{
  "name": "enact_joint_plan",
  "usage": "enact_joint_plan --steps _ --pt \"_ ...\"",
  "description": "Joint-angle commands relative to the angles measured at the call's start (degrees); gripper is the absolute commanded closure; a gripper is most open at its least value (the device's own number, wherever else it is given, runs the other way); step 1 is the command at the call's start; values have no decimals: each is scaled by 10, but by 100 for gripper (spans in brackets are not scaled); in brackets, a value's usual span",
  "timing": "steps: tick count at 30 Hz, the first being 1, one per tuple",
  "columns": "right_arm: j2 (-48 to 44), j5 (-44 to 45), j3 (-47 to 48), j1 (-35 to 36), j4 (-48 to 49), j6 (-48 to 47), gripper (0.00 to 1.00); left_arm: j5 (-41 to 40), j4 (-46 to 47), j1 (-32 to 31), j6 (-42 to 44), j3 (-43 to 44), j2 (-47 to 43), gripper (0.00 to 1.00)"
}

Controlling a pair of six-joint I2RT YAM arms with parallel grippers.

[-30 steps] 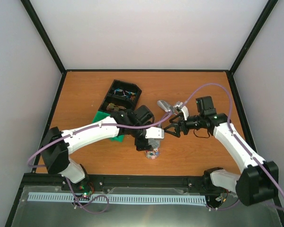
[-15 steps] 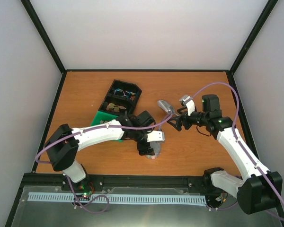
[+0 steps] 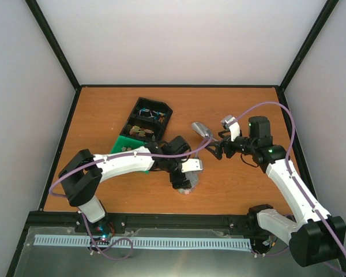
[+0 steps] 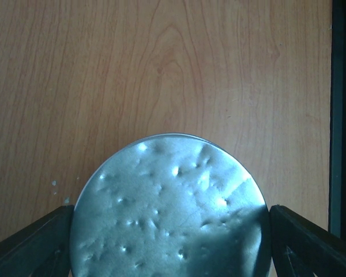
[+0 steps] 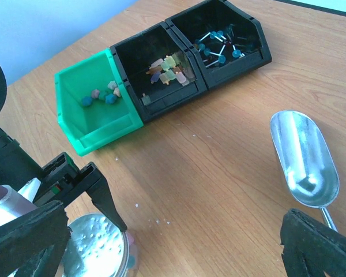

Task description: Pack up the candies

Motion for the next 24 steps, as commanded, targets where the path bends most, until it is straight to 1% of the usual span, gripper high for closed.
enact_joint_plan --steps 1,12,16,24 --pt "-11 5 -6 -7 9 5 1 -2 13 -2 -4 -23 4 19" --pt "-8 -2 -9 -9 12 6 1 -9 -4 -2 0 -27 -40 19" --pt "-7 -2 -9 -10 11 6 1 6 3 -4 -3 -43 -52 19" --pt "0 -5 -8 -11 13 9 1 -12 31 -17 -13 -55 -36 17"
